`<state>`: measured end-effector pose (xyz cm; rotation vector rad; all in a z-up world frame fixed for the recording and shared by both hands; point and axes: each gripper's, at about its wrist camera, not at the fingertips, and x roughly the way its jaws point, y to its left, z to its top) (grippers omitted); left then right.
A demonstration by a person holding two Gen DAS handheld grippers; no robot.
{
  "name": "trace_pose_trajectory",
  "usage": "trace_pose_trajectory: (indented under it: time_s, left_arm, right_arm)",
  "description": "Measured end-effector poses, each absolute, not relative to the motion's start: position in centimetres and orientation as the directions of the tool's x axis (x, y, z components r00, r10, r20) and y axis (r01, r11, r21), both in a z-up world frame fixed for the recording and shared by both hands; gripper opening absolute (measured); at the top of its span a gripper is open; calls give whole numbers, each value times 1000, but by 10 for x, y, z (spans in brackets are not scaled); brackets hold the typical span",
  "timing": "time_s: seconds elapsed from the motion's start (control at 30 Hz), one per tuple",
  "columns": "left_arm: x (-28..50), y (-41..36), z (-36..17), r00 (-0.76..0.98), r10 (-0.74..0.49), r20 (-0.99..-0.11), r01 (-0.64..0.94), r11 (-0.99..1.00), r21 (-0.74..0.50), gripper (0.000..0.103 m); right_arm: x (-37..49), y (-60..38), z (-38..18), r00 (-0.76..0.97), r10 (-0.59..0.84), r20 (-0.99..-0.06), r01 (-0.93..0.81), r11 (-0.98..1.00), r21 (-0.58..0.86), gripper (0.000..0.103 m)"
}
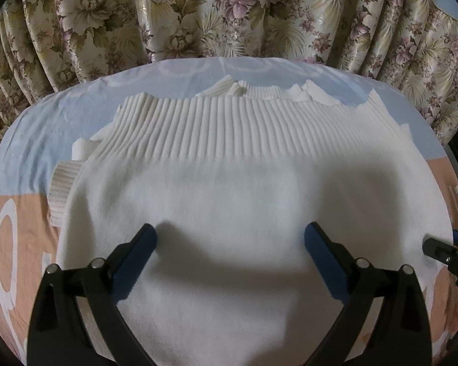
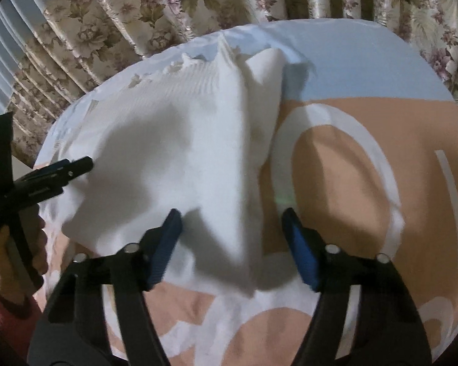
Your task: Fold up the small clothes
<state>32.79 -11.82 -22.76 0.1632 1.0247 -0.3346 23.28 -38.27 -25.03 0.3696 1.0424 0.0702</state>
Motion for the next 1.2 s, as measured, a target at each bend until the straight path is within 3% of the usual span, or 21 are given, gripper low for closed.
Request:
trace_pose_trajectory:
  time_s: [0.2,0.27,0.4,0.47,1.2]
  left_arm:
    - [328,-120,-228,475,-189,-860,348,938,-14,100]
    - [329,-120,-228,473,-188,-861,347,938,-15,100]
    - [329,-120,-228,474,-187,-860,348,937,-12,101]
    - [329,-120,-228,474,-185,-861,348,937,-10,101]
    - [328,-126,-233,494,-144,-858,319,947,25,102]
  right_arm:
    - [261,-378,-251,521,191,-832,113,951,289,67]
    - [268,-377,-251,523,203,-828,105,948,299,50]
    - [272,-379,-253,526,217,-822,112,941,320,39]
    - [271,-380,-252,534,225,-815,114,936,333,27]
    - [277,-328,-211,636,106,-764,80,976,202,20]
